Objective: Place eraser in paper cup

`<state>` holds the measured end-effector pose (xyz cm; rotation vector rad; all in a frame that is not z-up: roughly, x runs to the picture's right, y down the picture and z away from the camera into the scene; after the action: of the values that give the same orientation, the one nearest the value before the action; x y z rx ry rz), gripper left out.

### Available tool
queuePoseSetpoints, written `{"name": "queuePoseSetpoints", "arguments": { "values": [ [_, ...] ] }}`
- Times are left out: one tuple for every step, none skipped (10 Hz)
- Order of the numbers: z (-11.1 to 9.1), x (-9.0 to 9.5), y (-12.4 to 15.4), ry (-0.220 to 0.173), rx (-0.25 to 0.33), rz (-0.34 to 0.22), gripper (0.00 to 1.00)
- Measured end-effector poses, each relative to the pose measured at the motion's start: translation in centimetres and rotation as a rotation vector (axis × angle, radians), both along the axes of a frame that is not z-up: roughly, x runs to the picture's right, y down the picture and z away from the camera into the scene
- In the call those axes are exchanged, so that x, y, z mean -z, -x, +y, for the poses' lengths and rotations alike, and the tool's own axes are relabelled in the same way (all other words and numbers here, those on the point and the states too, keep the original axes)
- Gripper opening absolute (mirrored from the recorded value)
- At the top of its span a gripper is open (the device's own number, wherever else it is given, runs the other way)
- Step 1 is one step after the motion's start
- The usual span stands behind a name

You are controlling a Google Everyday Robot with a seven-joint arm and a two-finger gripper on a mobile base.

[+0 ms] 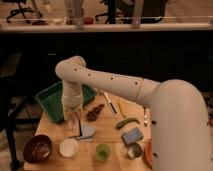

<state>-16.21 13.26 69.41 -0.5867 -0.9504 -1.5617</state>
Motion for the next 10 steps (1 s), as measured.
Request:
{"name": "queuePoseSetpoints", "arguments": {
  "values": [
    [0.8,0.8,0.4,0.009,0.015,-0.007,0.00],
    [1.6,1.3,0.7,0.018,0.026,-0.007,0.00],
    [2.2,1.7,1.0,0.026,0.035,-0.010,0.00],
    [3.1,2.2,1.5,0.039,0.047,-0.015,0.00],
    [4.2,2.5,2.1,0.058,0.060,-0.021,0.00],
    [5.1,2.7,2.7,0.076,0.071,-0.030,0.00],
    [6.3,2.8,3.7,0.101,0.090,-0.046,0.00],
    [7.0,2.9,4.3,0.119,0.102,-0.055,0.00],
    [7.3,2.8,4.5,0.129,0.106,-0.060,0.00],
    [7.5,2.6,4.5,0.140,0.110,-0.066,0.00]
  ]
}}
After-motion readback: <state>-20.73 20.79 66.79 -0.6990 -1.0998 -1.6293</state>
